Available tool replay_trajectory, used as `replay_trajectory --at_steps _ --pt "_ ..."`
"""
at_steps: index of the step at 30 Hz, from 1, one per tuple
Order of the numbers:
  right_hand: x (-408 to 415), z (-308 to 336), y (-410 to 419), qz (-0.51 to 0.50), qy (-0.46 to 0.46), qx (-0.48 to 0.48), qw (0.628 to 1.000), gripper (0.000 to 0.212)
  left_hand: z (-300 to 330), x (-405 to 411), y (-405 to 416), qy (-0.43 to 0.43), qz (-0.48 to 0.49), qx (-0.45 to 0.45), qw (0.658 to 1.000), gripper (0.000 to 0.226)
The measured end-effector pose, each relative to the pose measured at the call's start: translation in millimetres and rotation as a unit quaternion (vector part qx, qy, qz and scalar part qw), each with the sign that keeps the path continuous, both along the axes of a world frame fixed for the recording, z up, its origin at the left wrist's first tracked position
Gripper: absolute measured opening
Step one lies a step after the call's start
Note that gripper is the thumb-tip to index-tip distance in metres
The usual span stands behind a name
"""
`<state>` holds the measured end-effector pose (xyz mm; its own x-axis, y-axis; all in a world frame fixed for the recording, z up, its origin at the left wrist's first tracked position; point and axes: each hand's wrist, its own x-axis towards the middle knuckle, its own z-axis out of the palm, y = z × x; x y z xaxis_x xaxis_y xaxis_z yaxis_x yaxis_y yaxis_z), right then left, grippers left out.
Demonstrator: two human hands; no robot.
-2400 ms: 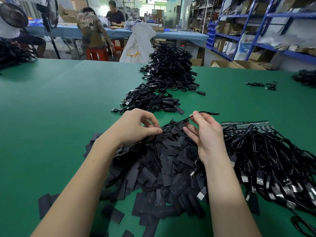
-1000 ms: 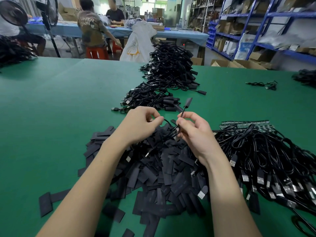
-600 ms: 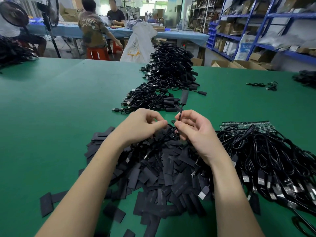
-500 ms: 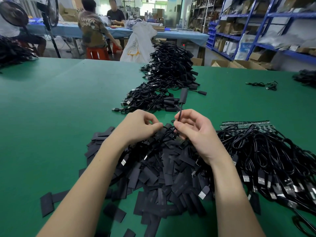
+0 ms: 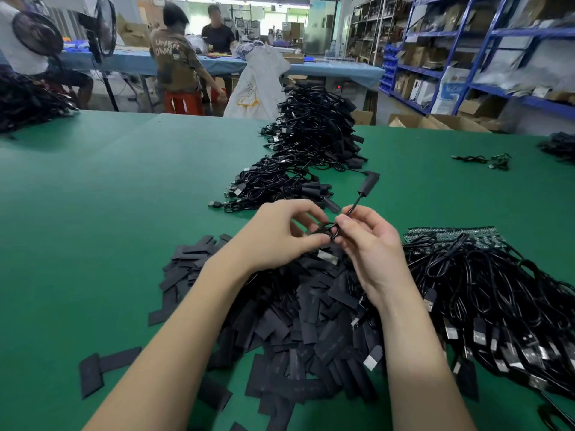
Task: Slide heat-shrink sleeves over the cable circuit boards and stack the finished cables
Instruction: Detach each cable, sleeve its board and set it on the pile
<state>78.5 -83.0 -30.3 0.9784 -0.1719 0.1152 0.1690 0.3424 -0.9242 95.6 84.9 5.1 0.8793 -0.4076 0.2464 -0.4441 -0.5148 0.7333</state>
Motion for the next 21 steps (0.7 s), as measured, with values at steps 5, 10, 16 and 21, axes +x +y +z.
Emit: replay_trajectory --at_steps 5,10,16,21 --pt "2.3 0.1 -0.7 -0.043 0.04 0.066 0.996 0.009 -3.8 9.5 -6.6 -0.049 0.003 0.047 0.998 0.031" --pt "0.4 2.4 -1.7 -0.046 0.087 0.086 0.991 0.015 7.3 49.6 -6.2 -0.112 0.097 0.103 0.984 0.033" --pt "-3.4 4.3 -0.6 -0.031 0.105 0.033 0.993 0.012 37.8 128.2 -7.5 -0.187 0.238 0.19 0.934 0.042" --pt "-3.5 4.3 -0.2 -0.027 0.116 0.005 0.993 0.012 13.8 146.1 4.1 -0.129 0.247 0.216 0.936 0.047"
